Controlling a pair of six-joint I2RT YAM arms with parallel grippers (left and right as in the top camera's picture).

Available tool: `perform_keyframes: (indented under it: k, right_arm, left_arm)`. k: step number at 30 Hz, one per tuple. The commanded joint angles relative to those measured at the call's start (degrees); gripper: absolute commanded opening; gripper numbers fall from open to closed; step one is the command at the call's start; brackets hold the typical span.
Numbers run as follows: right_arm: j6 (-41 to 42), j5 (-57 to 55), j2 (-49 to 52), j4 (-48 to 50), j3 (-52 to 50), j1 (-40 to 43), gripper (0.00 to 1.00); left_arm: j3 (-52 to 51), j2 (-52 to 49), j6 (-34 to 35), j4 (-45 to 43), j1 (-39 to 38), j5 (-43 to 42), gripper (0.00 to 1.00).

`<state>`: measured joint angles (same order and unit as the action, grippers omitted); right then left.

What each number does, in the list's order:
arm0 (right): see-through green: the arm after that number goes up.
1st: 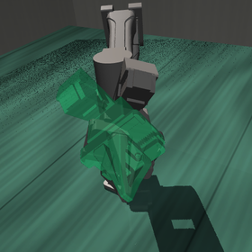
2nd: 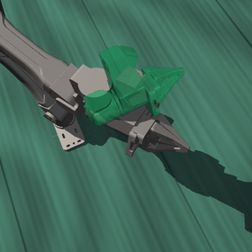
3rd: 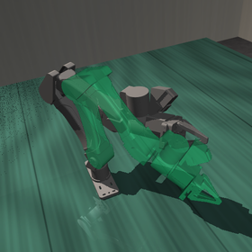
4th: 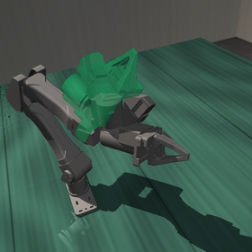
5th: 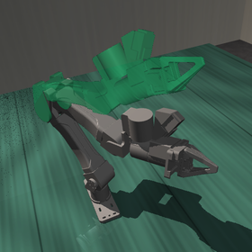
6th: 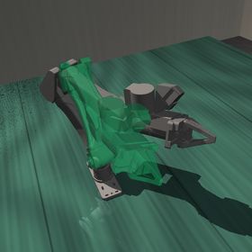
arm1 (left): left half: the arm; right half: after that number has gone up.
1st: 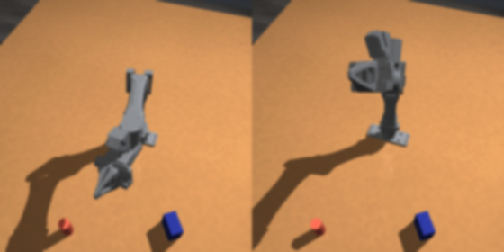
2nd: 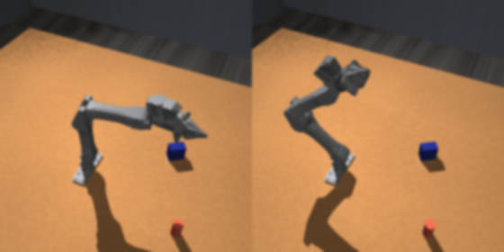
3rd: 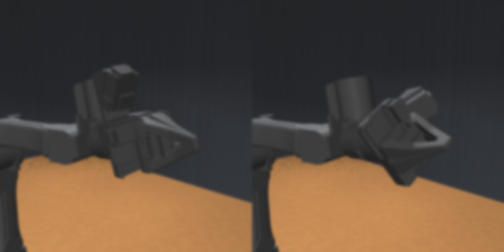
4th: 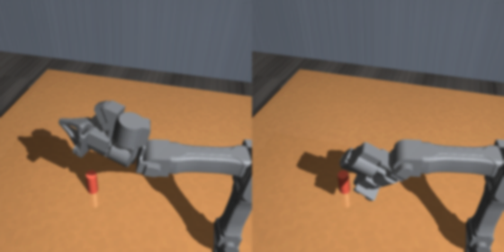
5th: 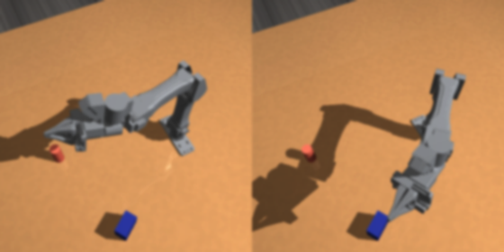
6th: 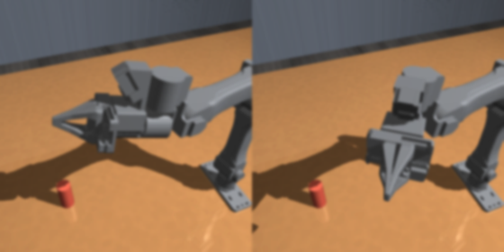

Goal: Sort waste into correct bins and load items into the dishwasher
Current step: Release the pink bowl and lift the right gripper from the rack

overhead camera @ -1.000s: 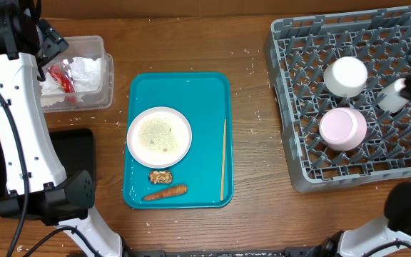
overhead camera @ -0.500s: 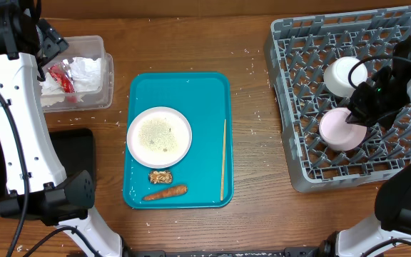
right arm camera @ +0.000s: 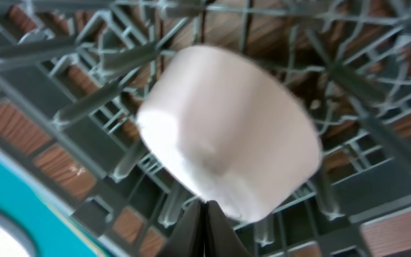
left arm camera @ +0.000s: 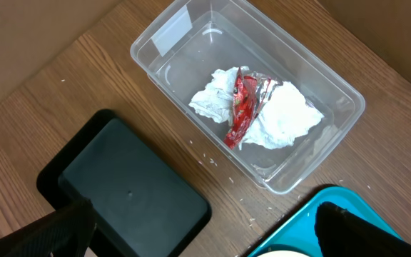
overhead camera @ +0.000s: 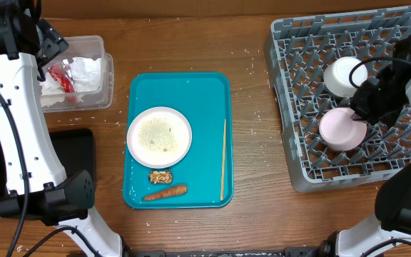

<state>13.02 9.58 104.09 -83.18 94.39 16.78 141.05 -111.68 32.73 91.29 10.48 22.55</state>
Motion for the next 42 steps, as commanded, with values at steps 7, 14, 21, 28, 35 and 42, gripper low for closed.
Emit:
perform_keyframes:
  k: [7, 14, 21, 28, 35, 42]
  right_arm:
    - [-0.3, -0.5, -0.5, -0.7, -0.3, -0.8, 0.04]
    - [0.5, -0.7, -0.5, 0.3, -1.3, -0.8, 0.04]
    - [0.5, -0.6, -0.5, 3.2, -6.1, -0.8, 0.04]
    - [0.8, -7.5, -0.5, 4.0, -5.9, -0.6, 0.04]
    - [3.5, -15.3, -0.5, 3.0, -4.5, -0.5, 0.04]
    - [5.5, -9.6, -2.4, -6.8, 8.2, -0.9, 0.04]
  left_arm:
    - [0.0, -0.5, 0.7, 0.0, -0.4, 0.3, 1.00]
    - [0.0, -0.5, 0.7, 0.0, -0.4, 0.3, 1.00]
    - [0.0, -0.5, 0.7, 0.0, -0.4, 0.3, 1.00]
    - [0.0, -0.5, 0.7, 0.0, -0.4, 0.3, 1.00]
    - [0.0, -0.5, 0.7, 0.0, -0.4, 0.3, 1.00]
    - [0.0, -0.5, 0.7, 0.0, -0.4, 0.3, 1.00]
